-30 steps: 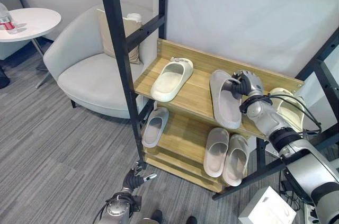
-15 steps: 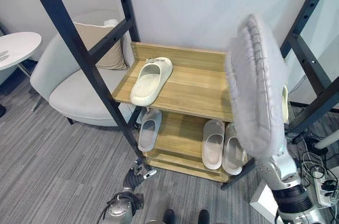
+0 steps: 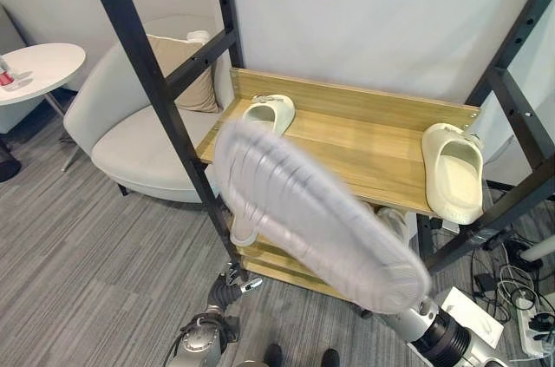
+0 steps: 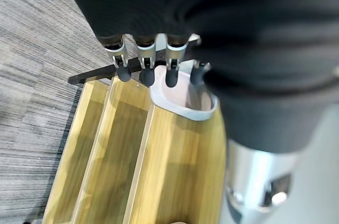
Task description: Arrange the slippers neatly on the shoe rack.
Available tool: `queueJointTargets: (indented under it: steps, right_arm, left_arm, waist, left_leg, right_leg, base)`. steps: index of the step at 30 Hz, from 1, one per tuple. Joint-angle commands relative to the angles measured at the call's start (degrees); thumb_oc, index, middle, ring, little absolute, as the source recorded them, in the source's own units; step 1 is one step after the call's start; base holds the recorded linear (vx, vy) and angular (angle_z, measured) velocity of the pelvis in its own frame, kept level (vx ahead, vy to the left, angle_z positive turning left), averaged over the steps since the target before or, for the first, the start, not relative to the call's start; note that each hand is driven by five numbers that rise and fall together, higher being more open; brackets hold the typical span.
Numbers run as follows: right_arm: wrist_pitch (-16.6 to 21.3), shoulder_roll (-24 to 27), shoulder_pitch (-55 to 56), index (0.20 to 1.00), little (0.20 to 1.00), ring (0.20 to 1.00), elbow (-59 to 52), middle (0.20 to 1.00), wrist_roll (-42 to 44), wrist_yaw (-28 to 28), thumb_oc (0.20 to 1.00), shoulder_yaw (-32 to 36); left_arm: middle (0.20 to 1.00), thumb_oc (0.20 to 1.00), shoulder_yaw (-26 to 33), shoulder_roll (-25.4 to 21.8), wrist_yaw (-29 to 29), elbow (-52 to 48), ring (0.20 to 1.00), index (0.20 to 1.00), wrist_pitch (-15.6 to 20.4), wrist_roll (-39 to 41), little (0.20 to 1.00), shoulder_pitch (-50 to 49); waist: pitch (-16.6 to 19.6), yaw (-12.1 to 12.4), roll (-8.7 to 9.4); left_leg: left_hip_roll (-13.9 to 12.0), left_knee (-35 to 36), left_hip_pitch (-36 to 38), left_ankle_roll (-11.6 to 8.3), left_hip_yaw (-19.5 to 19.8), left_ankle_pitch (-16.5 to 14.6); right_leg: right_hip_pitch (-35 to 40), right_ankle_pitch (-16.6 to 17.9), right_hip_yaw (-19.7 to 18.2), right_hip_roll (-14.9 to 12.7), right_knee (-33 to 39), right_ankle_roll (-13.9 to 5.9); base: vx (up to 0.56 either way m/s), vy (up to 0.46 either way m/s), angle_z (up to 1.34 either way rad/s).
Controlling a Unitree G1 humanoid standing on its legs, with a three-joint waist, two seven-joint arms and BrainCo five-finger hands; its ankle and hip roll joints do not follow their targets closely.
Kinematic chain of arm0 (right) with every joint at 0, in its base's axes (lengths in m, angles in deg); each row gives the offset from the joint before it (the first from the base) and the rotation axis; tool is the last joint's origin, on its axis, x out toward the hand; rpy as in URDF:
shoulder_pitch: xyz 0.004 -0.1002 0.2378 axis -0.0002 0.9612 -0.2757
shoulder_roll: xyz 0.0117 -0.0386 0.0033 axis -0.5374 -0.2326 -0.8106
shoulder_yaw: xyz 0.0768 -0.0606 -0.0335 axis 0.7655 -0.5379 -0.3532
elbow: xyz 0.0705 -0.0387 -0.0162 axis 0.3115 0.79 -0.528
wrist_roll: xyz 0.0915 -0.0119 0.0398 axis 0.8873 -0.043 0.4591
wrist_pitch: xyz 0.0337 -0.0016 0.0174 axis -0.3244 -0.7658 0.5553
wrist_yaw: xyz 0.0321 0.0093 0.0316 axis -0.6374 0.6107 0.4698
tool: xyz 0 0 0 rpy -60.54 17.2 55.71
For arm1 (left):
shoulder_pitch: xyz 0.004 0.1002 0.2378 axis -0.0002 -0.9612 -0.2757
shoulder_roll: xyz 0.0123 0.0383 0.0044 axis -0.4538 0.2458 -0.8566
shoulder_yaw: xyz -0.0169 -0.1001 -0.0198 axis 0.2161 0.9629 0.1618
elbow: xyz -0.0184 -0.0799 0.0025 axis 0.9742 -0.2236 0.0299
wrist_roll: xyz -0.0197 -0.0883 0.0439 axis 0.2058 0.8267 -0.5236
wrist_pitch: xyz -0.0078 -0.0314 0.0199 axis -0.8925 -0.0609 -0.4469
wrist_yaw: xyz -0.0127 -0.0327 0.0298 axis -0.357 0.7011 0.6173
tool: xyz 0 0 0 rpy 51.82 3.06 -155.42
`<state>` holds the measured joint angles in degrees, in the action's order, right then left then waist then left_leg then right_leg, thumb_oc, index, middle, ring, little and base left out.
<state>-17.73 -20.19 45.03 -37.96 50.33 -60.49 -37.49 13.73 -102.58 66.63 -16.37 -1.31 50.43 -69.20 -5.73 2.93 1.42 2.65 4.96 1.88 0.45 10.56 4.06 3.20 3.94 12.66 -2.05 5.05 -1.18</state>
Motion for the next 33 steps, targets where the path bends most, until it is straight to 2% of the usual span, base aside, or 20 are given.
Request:
queueJointTargets:
  steps: [1,2,6,7,8,9,11,12,13,14,15,16,17,19,20,25,33]
  right_arm:
    - [1.67,0.77,-0.07,0.200,0.200,0.200,0.39,0.200,-14.95,0.26,0.200,1.17]
    - [1.70,0.74,-0.06,0.200,0.200,0.200,0.43,0.200,-14.99,0.26,0.200,1.17]
    - [2.63,0.98,3.07,0.200,0.200,0.200,8.29,0.200,-33.56,-4.06,0.200,3.54]
    - [3.12,0.92,3.75,0.200,0.200,0.200,12.05,0.200,-42.74,-7.78,0.200,5.20]
    - [3.16,0.87,3.75,0.200,0.200,0.200,12.10,0.200,-42.81,-7.83,0.200,5.19]
    - [2.95,0.93,4.07,0.200,0.200,0.200,15.21,0.200,-51.62,-12.89,0.200,7.00]
    - [2.62,0.77,4.26,0.200,0.200,0.200,16.66,0.200,-55.18,-14.97,0.200,7.93]
    - [1.70,0.82,3.10,0.200,0.200,0.200,19.42,0.200,-61.66,-20.38,0.200,9.98]
    - [1.73,0.75,3.06,0.200,0.200,0.200,19.50,0.200,-61.71,-20.44,0.200,9.98]
    - [1.28,0.64,2.04,0.200,0.200,0.200,20.83,0.200,-63.28,-23.17,0.200,11.28]
    - [0.38,0.90,-0.98,0.200,0.200,0.200,22.62,0.200,-65.70,-28.69,0.200,14.29]
    - [-0.15,1.18,-2.57,0.200,0.200,0.200,23.29,0.200,-67.37,-30.98,0.200,15.42]
    - [-0.14,1.16,-2.64,0.200,0.200,0.200,23.35,0.200,-67.38,-31.01,0.200,15.43]
    - [-1.05,0.87,-7.05,0.200,0.200,0.200,26.11,0.200,-69.44,-36.06,0.200,17.44]
    - [-1.81,0.54,-11.30,0.200,0.200,0.200,28.41,0.200,-70.17,-39.28,0.200,18.28]
    - [-3.48,0.59,-23.70,0.200,0.200,0.200,36.34,0.200,-70.27,-45.25,0.200,17.45]
    - [-4.62,5.10,-35.22,0.200,0.200,0.200,45.53,0.200,-69.78,-48.57,0.200,15.25]
  left_arm:
    - [1.000,1.000,1.37,-1.98,0.44,2.34,1.000,1.000,4.27,-2.00,1.000,5.99]
    - [1.000,1.000,1.36,-1.99,0.44,2.35,1.000,1.000,4.27,-1.99,1.000,5.99]
    - [1.000,1.000,1.53,-1.98,1.54,1.93,1.000,1.000,4.63,-2.44,1.000,6.43]
    - [1.000,1.000,1.45,-1.94,2.40,1.38,1.000,1.000,4.70,-2.65,1.000,6.61]
    - [1.000,1.000,1.44,-1.95,2.41,1.37,1.000,1.000,4.69,-2.65,1.000,6.60]
    - [1.000,1.000,1.17,-2.19,3.71,0.26,1.000,1.000,4.79,-3.02,1.000,6.61]
    - [1.000,1.000,1.06,-2.31,4.30,-0.45,1.000,1.000,4.88,-2.89,1.000,6.63]
    - [1.000,1.000,0.99,-2.32,5.55,-1.79,1.000,1.000,5.11,-2.24,1.000,7.01]
    - [1.000,1.000,0.98,-2.34,5.56,-1.80,1.000,1.000,5.09,-2.24,1.000,7.03]
    - [1.000,1.000,0.97,-2.30,6.04,-2.31,1.000,1.000,5.25,-1.67,1.000,7.32]
    - [1.000,1.000,0.79,-2.38,7.16,-4.33,1.000,1.000,5.73,0.02,1.000,8.50]
    - [1.000,1.000,0.66,-2.41,7.47,-5.48,1.000,1.000,6.04,0.80,1.000,9.09]
    - [1.000,1.000,0.66,-2.42,7.47,-5.49,1.000,1.000,6.03,0.82,1.000,9.15]
    - [1.000,1.000,0.06,-2.81,8.05,-8.73,1.000,1.000,7.11,1.90,1.000,10.21]
    - [1.000,1.000,-0.90,-3.31,8.12,-11.07,1.000,1.000,8.02,2.85,1.000,11.23]
    - [1.000,1.000,-5.18,-3.32,9.99,-13.38,1.000,1.000,10.40,4.04,1.000,17.96]
    - [1.000,1.000,-9.41,-5.92,10.90,-15.80,1.000,1.000,11.84,3.60,1.000,24.46]
  waist:
    - [-2.78,0.54,0.95]
    - [-2.79,0.55,0.96]
    - [-3.77,0.40,0.79]
    - [-4.00,0.29,0.72]
    - [-3.99,0.29,0.73]
    - [-4.36,0.24,0.62]
    - [-4.58,0.19,0.62]
    - [-5.36,0.44,0.55]
    - [-5.34,0.45,0.57]
    - [-5.79,0.55,0.45]
    - [-7.71,0.84,-0.07]
    - [-8.79,0.98,-0.27]
    - [-8.77,1.00,-0.26]
    - [-11.61,1.51,-0.81]
    - [-14.07,2.09,-1.49]
    - [-16.83,3.92,-2.54]
    - [-18.52,5.47,-2.73]
  left_leg:
    - [1.03,0.04,1.34,1.22,-0.30,-9.37]
    - [1.03,0.04,1.35,1.22,-0.31,-9.38]
    - [1.05,0.04,0.66,1.18,0.22,-9.07]
    - [1.09,0.04,0.37,1.22,0.39,-9.00]
    - [1.09,0.04,0.37,1.22,0.40,-9.00]
    - [1.13,0.04,-0.05,1.28,0.84,-8.87]
    - [1.13,0.04,-0.35,1.31,1.00,-8.78]
    - [1.17,0.04,-1.21,1.38,1.31,-8.48]
    - [1.17,0.04,-1.27,1.38,1.32,-8.46]
    - [1.17,0.04,-1.79,1.45,1.39,-8.28]
    - [1.22,0.04,-3.28,1.62,1.77,-7.50]
    - [1.32,-0.75,-4.50,1.63,1.82,-7.37]
    - [1.35,-0.93,-4.69,1.64,1.79,-7.43]
    - [2.00,-5.36,-8.77,1.88,1.84,-8.03]
    - [2.79,-10.10,-13.06,1.97,1.83,-8.67]
    - [4.05,-18.80,-25.09,2.08,1.76,-10.06]
    - [4.85,-20.27,-30.66,1.65,3.06,-10.03]
  right_leg:
    - [6.88,-16.94,0.54,-1.73,-5.18,-1.12]
    - [6.88,-16.95,0.53,-1.73,-5.20,-1.12]
    - [6.43,-17.25,1.37,-1.76,-5.59,-1.15]
    - [6.26,-17.31,1.78,-1.79,-5.65,-1.27]
    - [6.25,-17.32,1.79,-1.79,-5.67,-1.27]
    - [5.92,-17.39,2.12,-1.80,-5.84,-1.36]
    - [5.69,-17.43,2.31,-1.82,-5.92,-1.38]
    - [4.88,-17.48,2.55,-1.85,-6.28,-1.50]
    - [4.79,-17.50,2.55,-1.86,-6.35,-1.50]
    - [4.12,-17.56,2.55,-1.92,-6.80,-1.50]
    - [1.92,-17.83,2.53,-2.12,-8.52,-1.47]
    - [0.43,-18.05,2.51,-2.33,-10.00,-1.36]
    - [0.19,-18.14,2.48,-2.37,-10.24,-1.36]
    - [-4.02,-18.96,2.51,-3.20,-14.80,-1.04]
    - [-8.12,-19.41,2.42,-4.10,-18.80,-0.80]
    - [-20.34,-20.73,0.82,-5.58,-27.48,-0.34]
    - [-25.25,-21.41,2.28,-6.68,-29.66,-0.68]
  base:
    - [0.00,0.000,0.00]
    - [0.00,0.000,0.00]
    - [0.00,-0.003,0.02]
    - [0.00,0.000,0.00]
    - [0.02,-0.005,0.06]
    - [0.01,-0.003,0.09]
    - [0.00,-0.006,0.17]
    - [-0.02,-0.007,0.13]
    - [-0.03,0.000,0.08]
    - [-0.10,0.029,0.05]
    - [-0.14,0.040,0.04]
    - [-0.13,0.036,0.01]
    - [-0.12,0.030,0.00]
    - [-0.22,0.064,0.03]
    - [-0.28,0.092,0.04]
    - [-0.12,0.091,0.11]
    - [0.03,0.037,0.08]
